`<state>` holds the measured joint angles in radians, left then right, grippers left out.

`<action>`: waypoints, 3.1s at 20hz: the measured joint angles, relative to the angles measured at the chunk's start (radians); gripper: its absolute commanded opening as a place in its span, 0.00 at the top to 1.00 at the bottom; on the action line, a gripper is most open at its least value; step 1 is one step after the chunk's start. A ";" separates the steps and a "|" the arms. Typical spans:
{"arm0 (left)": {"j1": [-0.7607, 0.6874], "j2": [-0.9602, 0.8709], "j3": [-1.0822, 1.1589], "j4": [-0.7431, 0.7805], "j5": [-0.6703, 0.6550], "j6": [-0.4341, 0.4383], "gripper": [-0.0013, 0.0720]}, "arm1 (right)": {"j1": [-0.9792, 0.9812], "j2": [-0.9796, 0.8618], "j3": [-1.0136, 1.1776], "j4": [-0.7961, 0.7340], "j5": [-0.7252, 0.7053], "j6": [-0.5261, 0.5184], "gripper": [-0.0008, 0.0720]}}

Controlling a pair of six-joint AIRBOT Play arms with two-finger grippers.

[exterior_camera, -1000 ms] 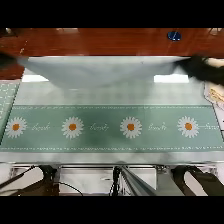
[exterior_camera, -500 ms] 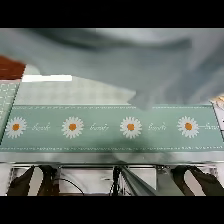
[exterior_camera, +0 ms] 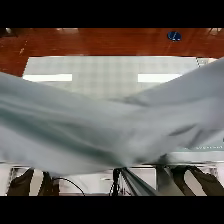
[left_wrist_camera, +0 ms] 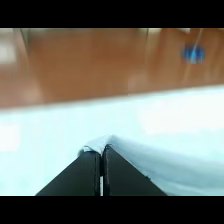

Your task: Fold the shirts.

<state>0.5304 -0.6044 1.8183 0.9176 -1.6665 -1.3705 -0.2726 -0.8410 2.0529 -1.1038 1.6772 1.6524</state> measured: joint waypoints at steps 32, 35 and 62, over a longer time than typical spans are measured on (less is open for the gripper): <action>-0.368 -1.064 -0.408 0.085 0.723 0.221 0.95 | 0.206 -1.000 -0.392 -0.082 -1.011 -0.157 0.97; -0.352 -1.041 -0.393 0.087 0.592 0.206 0.95 | 0.185 -0.956 -0.392 -0.106 -0.878 -0.157 0.97; -0.067 -0.733 -0.782 0.098 0.047 0.163 0.14 | -0.052 -0.715 -0.608 -0.238 -0.160 -0.277 0.31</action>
<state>0.4637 -1.3376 1.0359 1.0157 -1.6192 -1.2076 -0.3244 -1.5562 1.4445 -1.3415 1.5173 1.3754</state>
